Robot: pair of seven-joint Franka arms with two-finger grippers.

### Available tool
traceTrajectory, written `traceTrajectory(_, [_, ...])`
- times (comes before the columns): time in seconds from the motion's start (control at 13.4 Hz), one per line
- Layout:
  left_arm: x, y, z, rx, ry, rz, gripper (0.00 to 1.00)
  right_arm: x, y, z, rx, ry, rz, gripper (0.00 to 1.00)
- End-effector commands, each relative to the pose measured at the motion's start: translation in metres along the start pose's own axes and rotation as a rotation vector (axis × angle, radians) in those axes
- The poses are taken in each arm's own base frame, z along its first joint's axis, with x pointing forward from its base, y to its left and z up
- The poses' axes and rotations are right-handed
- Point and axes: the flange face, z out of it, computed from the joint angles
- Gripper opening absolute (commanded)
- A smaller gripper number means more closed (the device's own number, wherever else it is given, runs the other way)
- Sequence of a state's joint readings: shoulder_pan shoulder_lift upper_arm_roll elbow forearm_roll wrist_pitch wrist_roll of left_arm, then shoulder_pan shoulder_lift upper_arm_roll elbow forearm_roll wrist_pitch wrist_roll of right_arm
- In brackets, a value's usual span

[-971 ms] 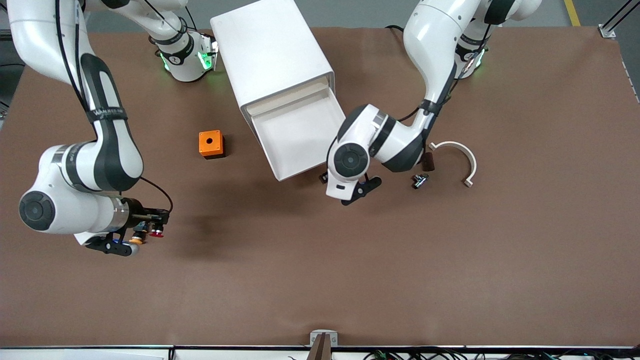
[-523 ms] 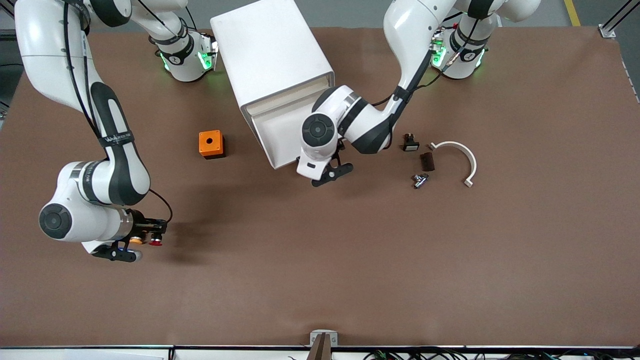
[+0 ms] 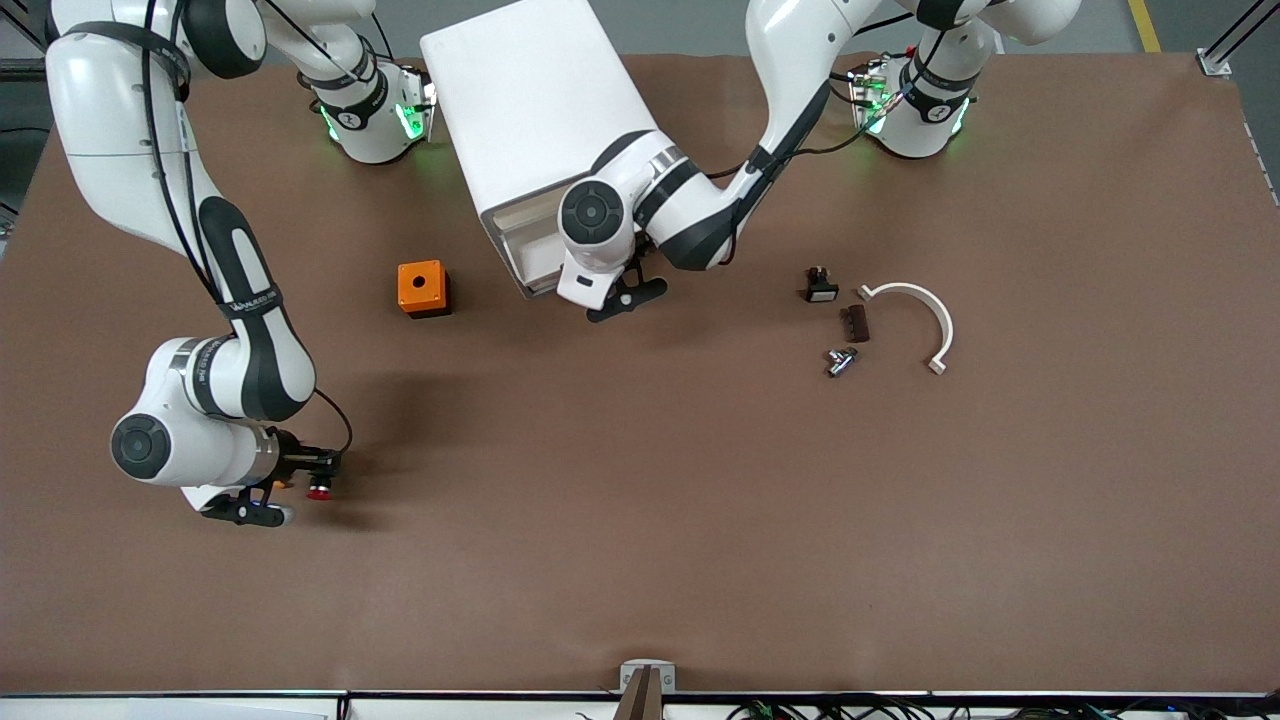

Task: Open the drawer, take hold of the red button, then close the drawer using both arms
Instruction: 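Push the drawer shut with the left gripper while the right gripper lowers, then set the red button beside the yellow button and open the right gripper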

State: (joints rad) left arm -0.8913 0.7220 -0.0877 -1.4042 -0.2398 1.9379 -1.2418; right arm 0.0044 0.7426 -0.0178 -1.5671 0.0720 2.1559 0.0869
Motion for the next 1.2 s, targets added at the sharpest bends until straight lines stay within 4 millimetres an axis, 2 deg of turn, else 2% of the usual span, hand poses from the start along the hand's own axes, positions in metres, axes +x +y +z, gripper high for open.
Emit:
traceTrajectory(0.0, [-0.02,-0.003,0.001,0.004,0.008,-0.005,1.0,0.008,0.0,-0.011,0.002,0.027,-0.012,0.97])
traceTrajectory(0.15, [-0.029,-0.001,0.006,0.01,-0.003,-0.025,1.0,0.009,-0.003,-0.043,-0.01,0.068,-0.056,1.0])
traceTrajectory(0.3, [-0.039,0.001,0.01,0.014,-0.006,-0.045,1.0,0.003,-0.003,-0.096,-0.019,0.123,-0.146,1.0])
traceTrajectory(0.45, [-0.041,0.002,0.013,0.015,-0.003,-0.052,1.0,-0.012,-0.005,-0.155,-0.01,0.181,-0.139,1.0])
traceTrajectory(0.67, [-0.019,0.0,0.006,0.002,0.019,-0.127,1.0,-0.052,-0.006,-0.243,0.004,0.273,-0.088,1.0])
traceTrajectory(0.82, [0.029,-0.011,-0.014,-0.02,0.071,-0.197,1.0,-0.086,-0.008,-0.298,0.002,0.293,-0.089,1.0])
traceTrajectory(0.9, [0.062,-0.02,-0.034,-0.04,0.115,-0.235,1.0,-0.103,-0.009,-0.324,0.004,0.306,-0.094,1.0])
traceTrajectory(0.97, [0.089,-0.029,-0.058,-0.061,0.176,-0.258,1.0,-0.116,-0.008,-0.341,0.002,0.305,-0.095,1.0])
traceTrajectory(1.12, [0.148,-0.054,-0.093,-0.059,0.31,-0.296,1.0,-0.142,-0.005,-0.37,0.001,0.295,-0.092,1.0])
